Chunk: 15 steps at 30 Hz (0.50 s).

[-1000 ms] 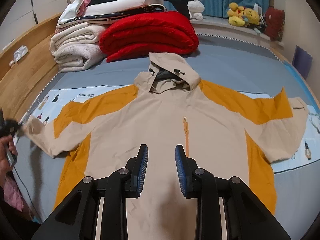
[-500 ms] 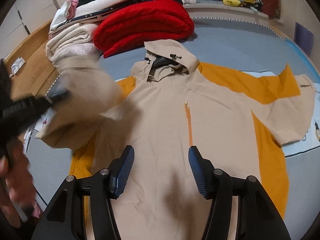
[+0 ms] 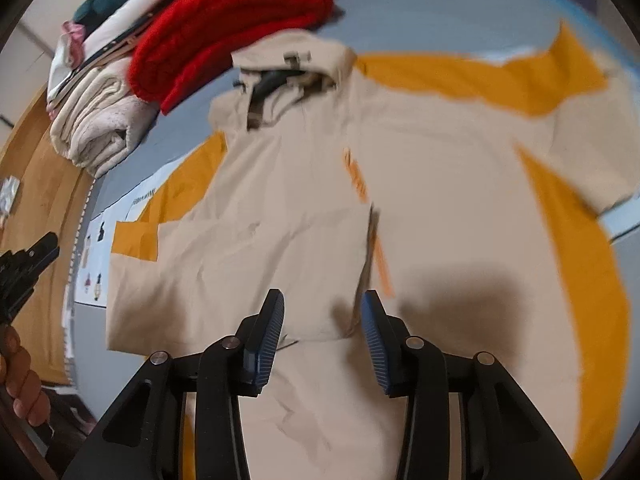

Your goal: Fold large clothes

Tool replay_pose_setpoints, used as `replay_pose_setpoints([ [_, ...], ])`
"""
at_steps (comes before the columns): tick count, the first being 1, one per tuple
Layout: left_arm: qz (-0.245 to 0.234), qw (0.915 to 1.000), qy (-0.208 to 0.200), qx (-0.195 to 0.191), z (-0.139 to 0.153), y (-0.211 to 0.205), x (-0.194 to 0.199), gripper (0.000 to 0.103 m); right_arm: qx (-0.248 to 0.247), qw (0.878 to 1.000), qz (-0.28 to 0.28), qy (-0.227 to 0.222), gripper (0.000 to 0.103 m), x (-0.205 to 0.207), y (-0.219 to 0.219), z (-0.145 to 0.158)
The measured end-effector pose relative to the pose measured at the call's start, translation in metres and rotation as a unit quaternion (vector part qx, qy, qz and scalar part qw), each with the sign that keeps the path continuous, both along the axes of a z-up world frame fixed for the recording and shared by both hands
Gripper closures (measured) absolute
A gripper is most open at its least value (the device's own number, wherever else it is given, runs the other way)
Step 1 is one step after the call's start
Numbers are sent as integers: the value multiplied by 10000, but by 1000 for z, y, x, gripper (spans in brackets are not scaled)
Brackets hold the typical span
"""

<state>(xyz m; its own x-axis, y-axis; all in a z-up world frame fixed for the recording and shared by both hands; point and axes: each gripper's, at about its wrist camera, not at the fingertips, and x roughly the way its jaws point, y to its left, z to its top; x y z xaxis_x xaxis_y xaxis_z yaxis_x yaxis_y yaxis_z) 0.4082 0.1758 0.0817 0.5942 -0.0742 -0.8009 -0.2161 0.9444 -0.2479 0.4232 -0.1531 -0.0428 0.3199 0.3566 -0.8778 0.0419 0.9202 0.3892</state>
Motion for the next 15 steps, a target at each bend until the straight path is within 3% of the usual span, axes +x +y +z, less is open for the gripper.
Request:
replay_pose_setpoints([
  [5,57,9999,-2,98,-4,14,-3,85,299,9969,-228,692,61,7,-1,-46],
  [8,175,9998,10,73,-6,25,-2,85,443,9948,-317,865,61,12,-1,-64],
  [9,208,9998,11,61,-5,28,-2,85,470,9945,-345,864,63,12,-1,-65],
  [11,255,9997,6,65,-6,33,-1,85,555,9948,-369,773,92,10,-1,-62],
  [13,309,9995,19,91,-7,38,0,85,575,9965,-308,525,94,11,-1,-52],
  [15,364,9993,6,89,-7,41,1,85,440,9985,-315,-9,96,15,-7,-24],
])
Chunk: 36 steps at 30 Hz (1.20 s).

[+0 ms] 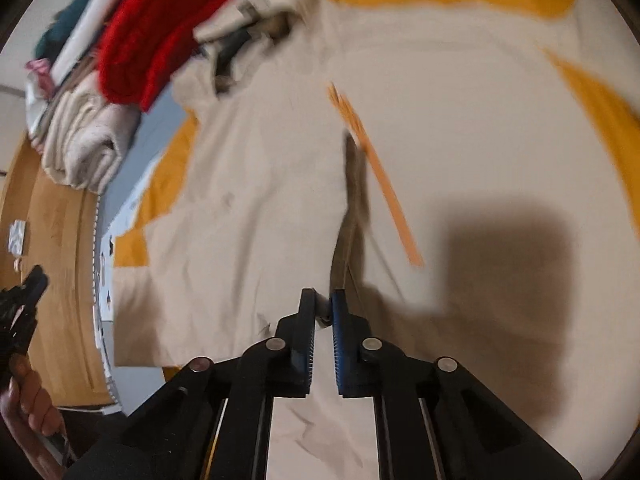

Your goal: Fold large clothes

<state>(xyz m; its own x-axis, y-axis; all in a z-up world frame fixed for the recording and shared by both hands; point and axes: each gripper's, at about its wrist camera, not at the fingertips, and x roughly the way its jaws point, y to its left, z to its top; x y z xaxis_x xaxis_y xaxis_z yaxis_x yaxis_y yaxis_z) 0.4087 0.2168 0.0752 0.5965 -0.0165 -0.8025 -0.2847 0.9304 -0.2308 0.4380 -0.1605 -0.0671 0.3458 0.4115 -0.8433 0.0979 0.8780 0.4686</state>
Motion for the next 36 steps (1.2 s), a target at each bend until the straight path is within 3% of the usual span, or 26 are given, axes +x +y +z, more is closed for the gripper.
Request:
replay_pose_setpoints([
  [4,86,10000,3,13,-3,-1,0,85,-558,9909,-322,-1180,96,5,-37,66],
  [6,3,9999,71,-78,-8,-6,3,85,-935,9838,-651,-1383,96,8,-62,83],
  [9,-192,9996,200,-79,-17,-19,8,85,-1386,9770,-1065,-1223,96,17,-98,81],
  [12,-306,9987,394,-48,-31,-28,13,85,-1138,9798,-1379,-896,97,24,-128,68],
  [15,-426,9958,757,-283,-57,-33,20,85,-1166,9777,-1492,-911,97,27,-143,63],
  [21,-761,9828,1598,-519,-114,-54,25,85,-1455,9808,-1126,-647,94,38,-150,37],
  [24,-940,9743,2026,-300,-143,-66,23,85,-2203,9627,-1458,-587,93,26,-164,38],
  [25,-956,9724,2115,-223,-152,-68,23,85,-2248,9602,-1514,-673,92,25,-165,42],
  [27,-907,9695,2273,-127,-165,-68,23,83,-2023,9644,-1468,-863,90,26,-164,48],
  [31,-793,9669,2423,-88,-175,-70,22,83,-1468,9813,-991,-759,60,36,-153,31],
  [33,-805,9697,2302,-135,-165,-74,21,84,-1392,9857,-788,-522,60,42,-148,13],
  [36,-876,9719,2180,-161,-156,-79,21,84,-1706,9829,-698,29,60,47,-147,-17],
])
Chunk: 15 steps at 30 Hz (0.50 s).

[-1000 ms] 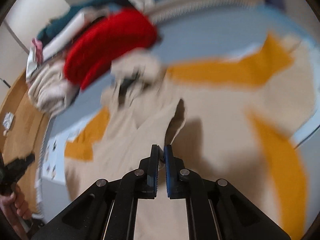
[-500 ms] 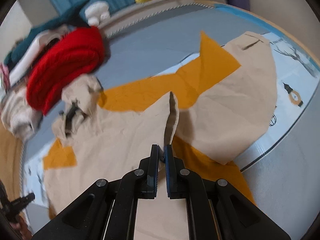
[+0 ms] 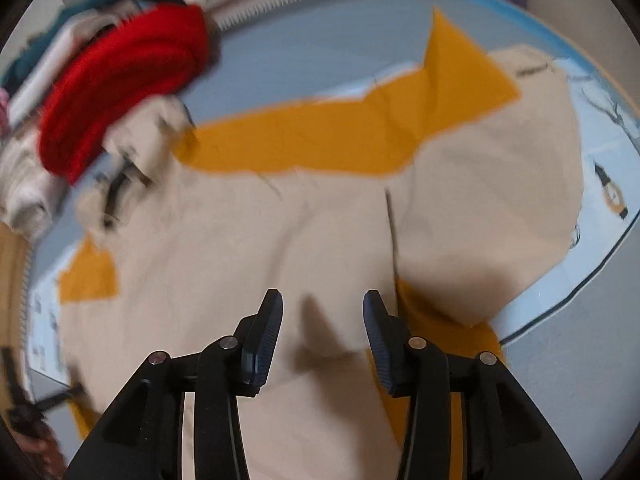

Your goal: Fold large clothes

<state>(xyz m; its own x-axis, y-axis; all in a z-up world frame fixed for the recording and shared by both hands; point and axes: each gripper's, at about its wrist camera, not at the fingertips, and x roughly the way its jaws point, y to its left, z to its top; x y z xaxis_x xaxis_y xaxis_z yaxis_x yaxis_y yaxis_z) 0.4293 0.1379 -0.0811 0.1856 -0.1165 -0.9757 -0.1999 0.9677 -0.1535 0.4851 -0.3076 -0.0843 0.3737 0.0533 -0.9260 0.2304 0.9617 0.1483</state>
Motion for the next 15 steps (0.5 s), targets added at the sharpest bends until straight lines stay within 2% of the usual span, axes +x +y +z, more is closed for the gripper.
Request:
replay_pose_setpoints([
  [2,-9,10000,14,-3,0,0,-2,84,-97,9992,-154,360,60,-1,-9,-20],
  [3,0,10000,44,21,-2,0,-3,84,98,9987,-273,428,60,-2,-16,-26],
  [5,24,9999,83,71,-4,3,-2,84,347,9976,-474,372,60,-4,-23,-24],
  [8,10,9997,214,101,-19,7,-1,84,412,9979,-443,211,58,-6,-21,-18],
  [10,19,9997,237,94,-25,8,-4,84,486,9972,-449,352,58,-6,-21,-27],
  [13,39,9995,138,266,-8,1,-6,84,482,9965,-573,380,58,-9,-22,-20],
  [15,-33,9994,-102,331,10,-11,-6,84,234,9988,-428,74,58,-11,-18,0],
])
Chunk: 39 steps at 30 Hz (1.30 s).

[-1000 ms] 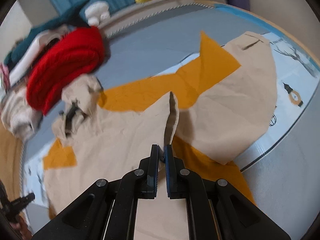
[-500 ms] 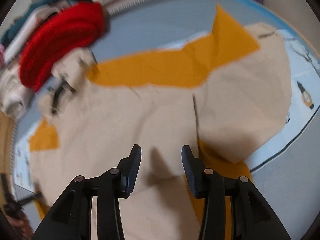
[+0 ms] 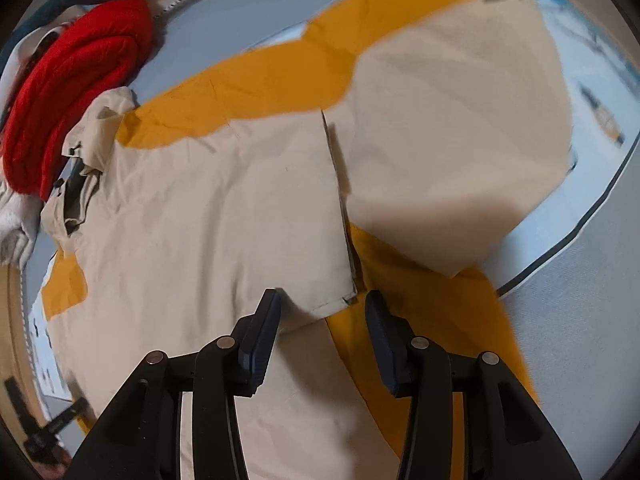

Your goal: Fold large clothes

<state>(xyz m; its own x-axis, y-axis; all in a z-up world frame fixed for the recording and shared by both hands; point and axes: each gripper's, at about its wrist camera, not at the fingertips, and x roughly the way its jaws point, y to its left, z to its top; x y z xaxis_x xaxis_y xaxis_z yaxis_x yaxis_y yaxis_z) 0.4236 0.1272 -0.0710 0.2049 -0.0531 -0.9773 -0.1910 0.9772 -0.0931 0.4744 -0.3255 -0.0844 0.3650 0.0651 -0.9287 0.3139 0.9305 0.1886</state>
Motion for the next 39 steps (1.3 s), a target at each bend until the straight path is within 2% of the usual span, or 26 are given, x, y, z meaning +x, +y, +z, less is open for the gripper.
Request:
replay_pose_setpoints([
  [2,-55,9997,-218,-15,20,-9,-4,82,-225,9992,46,-312,58,-6,0,21],
  [6,-73,9973,-646,-340,59,-21,-21,80,-479,9954,116,-824,58,-12,-2,57],
  [9,-171,9937,-1073,-260,89,-29,-25,80,-546,9916,161,-1160,58,-15,-4,85],
  [12,-214,9878,-1524,-229,113,-38,-31,75,-783,9842,266,-1567,58,-27,-11,117],
  [16,-185,9821,-1861,-219,130,-44,-44,73,-934,9739,461,-2015,58,-38,-25,146],
  [19,-276,9816,-1872,-239,135,-53,-47,73,-995,9701,328,-2188,58,-43,-58,162],
  [23,-384,9821,-1836,-172,131,-63,-47,73,-846,9693,-270,-2292,58,-56,-122,175],
  [30,-416,9824,-1814,-176,127,-66,-42,73,-681,9641,-1168,-2285,58,-75,-212,174],
  [34,-420,9827,-1798,-167,124,-68,-38,73,-567,9619,-1377,-2293,61,-82,-239,169],
  [39,-459,9842,-1692,-249,117,-74,-33,73,-490,9671,-1224,-2175,62,-72,-248,158],
])
